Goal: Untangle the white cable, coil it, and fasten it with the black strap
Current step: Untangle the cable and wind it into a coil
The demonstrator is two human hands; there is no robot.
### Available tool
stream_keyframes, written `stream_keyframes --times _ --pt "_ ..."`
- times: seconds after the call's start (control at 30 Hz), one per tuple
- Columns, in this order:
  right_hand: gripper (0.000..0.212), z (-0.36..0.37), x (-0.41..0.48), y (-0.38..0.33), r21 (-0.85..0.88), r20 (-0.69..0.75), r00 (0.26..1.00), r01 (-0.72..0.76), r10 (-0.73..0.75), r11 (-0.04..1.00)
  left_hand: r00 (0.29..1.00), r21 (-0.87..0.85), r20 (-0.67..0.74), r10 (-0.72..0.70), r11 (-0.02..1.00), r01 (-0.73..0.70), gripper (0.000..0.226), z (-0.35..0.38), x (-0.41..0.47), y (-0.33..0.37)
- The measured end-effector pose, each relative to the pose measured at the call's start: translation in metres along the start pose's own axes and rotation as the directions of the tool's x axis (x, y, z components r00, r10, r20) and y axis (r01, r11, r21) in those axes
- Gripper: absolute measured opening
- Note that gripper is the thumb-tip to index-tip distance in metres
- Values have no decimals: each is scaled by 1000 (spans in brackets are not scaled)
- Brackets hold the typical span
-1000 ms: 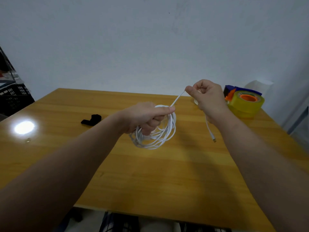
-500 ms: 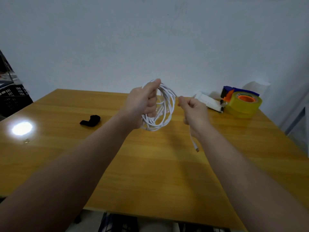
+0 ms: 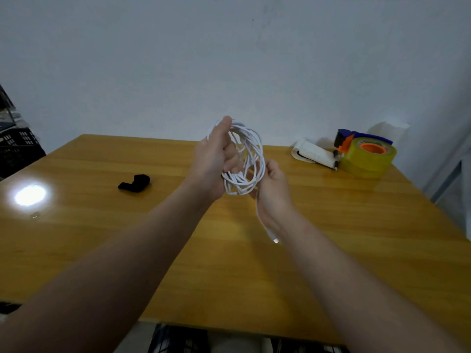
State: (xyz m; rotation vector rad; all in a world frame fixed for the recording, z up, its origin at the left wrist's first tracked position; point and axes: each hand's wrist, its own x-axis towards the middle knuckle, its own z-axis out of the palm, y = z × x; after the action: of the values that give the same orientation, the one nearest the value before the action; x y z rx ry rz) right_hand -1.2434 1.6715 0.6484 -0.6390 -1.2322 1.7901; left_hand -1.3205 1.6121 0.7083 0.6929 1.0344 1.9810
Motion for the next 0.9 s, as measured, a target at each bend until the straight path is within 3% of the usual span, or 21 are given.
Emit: stream_keyframes --times 0.07,0.17,0.3,0.4,0.53,0.63,0.73,0.9 --pt "11 6 -5 7 191 41 998 -51 44 980 1000 -45 -17 10 999 -11 52 0 -2 -2" --pt "17 16 -6 12 488 75 982 -186 171 853 999 -79 -48 22 997 -26 50 1 -4 -7" --pt "43 22 -2 5 662 -6 966 -191 260 725 993 109 -10 115 988 -113 52 -4 -3 -16" --pt "73 18 -7 -3 649 -2 983 -136 181 748 989 259 58 138 955 -148 57 -9 -4 -18" --pt "90 19 -12 -3 483 -32 996 -56 82 874 984 356 32 177 918 -177 59 -14 -6 -18" --pt "71 21 -8 -1 429 -240 967 25 86 903 978 419 42 203 885 -202 58 -14 -15 -27" --pt "49 20 -1 -3 385 -365 902 -80 232 919 984 427 78 160 887 -178 56 -18 -18 -33" --pt "40 10 17 -10 520 -269 834 -296 482 801 936 528 348 49 815 -239 31 -21 -26 -29"
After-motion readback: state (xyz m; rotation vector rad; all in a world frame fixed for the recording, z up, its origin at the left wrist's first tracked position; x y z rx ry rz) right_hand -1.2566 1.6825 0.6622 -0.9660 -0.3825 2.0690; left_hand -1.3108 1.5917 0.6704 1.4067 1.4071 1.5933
